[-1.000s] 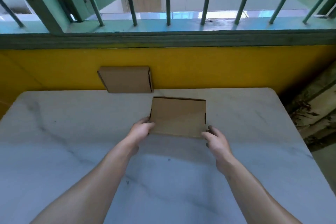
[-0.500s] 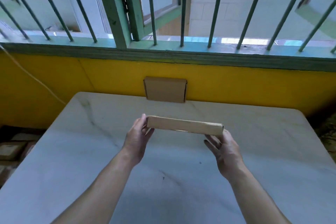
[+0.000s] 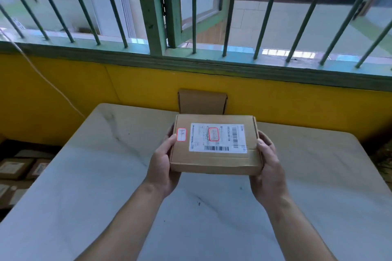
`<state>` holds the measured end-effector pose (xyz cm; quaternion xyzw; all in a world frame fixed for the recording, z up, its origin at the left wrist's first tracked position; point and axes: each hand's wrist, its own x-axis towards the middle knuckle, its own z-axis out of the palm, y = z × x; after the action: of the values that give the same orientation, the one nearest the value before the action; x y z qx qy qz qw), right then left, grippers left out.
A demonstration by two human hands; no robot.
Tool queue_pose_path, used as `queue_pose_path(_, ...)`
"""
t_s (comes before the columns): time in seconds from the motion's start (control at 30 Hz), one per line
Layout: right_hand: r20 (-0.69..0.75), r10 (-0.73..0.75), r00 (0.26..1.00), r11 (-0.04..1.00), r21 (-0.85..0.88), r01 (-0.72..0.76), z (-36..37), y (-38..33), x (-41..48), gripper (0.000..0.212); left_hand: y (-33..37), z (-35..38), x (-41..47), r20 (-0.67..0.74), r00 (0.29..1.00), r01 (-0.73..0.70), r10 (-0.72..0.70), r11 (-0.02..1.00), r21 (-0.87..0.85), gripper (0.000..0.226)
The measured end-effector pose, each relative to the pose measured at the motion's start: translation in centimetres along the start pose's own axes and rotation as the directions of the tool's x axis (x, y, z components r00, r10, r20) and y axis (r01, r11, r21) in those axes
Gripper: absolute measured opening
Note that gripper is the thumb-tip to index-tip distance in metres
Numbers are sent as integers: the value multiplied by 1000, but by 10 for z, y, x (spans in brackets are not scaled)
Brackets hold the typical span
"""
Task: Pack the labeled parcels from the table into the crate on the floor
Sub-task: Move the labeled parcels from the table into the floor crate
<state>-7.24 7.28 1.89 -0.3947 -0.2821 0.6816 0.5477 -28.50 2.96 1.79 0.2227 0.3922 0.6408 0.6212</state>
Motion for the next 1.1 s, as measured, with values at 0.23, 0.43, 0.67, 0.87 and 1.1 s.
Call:
queue_pose_path(0.23, 159, -246, 956, 968, 97, 233, 25, -36, -16, 43, 36, 21, -19, 117, 967, -221, 225, 974, -51, 52)
queue_pose_path(0.43, 252, -367, 895, 928, 168, 334, 38, -58, -26, 51, 54, 37, -28, 204, 931, -302, 303, 953, -38, 65)
queue_pose_path(0.67, 234, -349, 907, 931, 196, 308, 31, -59, -24, 53, 47, 38, -21, 222, 924, -310, 310, 950, -35, 57)
queue_pose_path(0.87, 222, -191, 956, 980, 92, 175, 26, -26, -8, 48, 27, 7, -31, 35, 977, -215, 212, 965, 149, 51)
queue_pose_path(1.1, 263, 52, 964, 998, 12, -57, 62, 59, -13, 34, 20, -71, -101, -361, 914, -72, 185, 950, 303, 49)
